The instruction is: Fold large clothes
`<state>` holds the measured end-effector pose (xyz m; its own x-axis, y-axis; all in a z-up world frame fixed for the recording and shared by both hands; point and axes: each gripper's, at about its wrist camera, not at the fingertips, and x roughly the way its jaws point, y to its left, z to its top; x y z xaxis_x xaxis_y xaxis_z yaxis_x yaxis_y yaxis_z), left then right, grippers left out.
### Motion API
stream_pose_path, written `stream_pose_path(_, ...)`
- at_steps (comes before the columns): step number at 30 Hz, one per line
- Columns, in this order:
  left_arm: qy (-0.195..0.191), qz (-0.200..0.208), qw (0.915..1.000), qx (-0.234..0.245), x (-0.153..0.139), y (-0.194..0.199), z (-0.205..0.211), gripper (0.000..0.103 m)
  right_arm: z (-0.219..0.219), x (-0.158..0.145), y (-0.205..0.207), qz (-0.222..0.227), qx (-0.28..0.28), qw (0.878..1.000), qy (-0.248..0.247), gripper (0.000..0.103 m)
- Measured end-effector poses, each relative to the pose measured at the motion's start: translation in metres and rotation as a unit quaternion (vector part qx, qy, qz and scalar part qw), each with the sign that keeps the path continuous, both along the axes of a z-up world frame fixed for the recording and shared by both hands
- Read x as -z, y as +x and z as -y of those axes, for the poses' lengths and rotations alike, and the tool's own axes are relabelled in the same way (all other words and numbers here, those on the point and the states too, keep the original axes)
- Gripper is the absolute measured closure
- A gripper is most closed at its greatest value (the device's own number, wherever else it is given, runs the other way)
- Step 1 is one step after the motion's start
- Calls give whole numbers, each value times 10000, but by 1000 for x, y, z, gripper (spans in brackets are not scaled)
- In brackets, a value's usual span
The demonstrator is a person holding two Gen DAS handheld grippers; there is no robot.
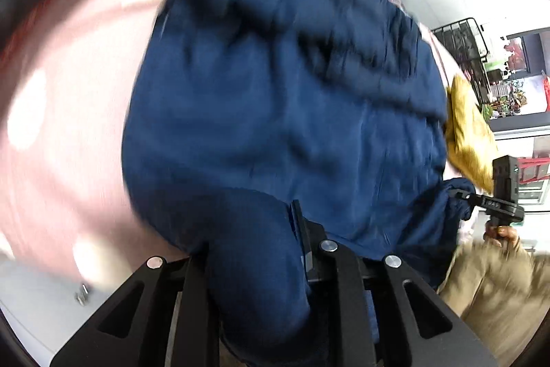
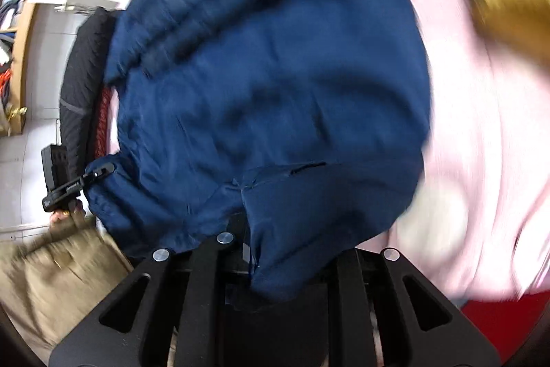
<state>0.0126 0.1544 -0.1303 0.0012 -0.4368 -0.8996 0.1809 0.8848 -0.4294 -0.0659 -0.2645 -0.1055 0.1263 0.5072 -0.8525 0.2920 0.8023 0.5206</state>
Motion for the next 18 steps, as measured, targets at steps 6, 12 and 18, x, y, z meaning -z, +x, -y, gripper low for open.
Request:
stream_pose_path(6, 221, 651, 9975, -139, -24, 93, 16, 85, 20, -26, 108, 658, 154, 9970, -389, 87)
stream_pose_path(12, 240, 1118, 9914, -642, -51, 186, 28, 85, 74, -43, 192, 974, 1317, 9862, 226, 87)
stream_pose_path(18, 365, 1052, 9907, -786, -46, 239, 53, 85, 98, -36, 235, 807, 1728, 9810, 352, 87)
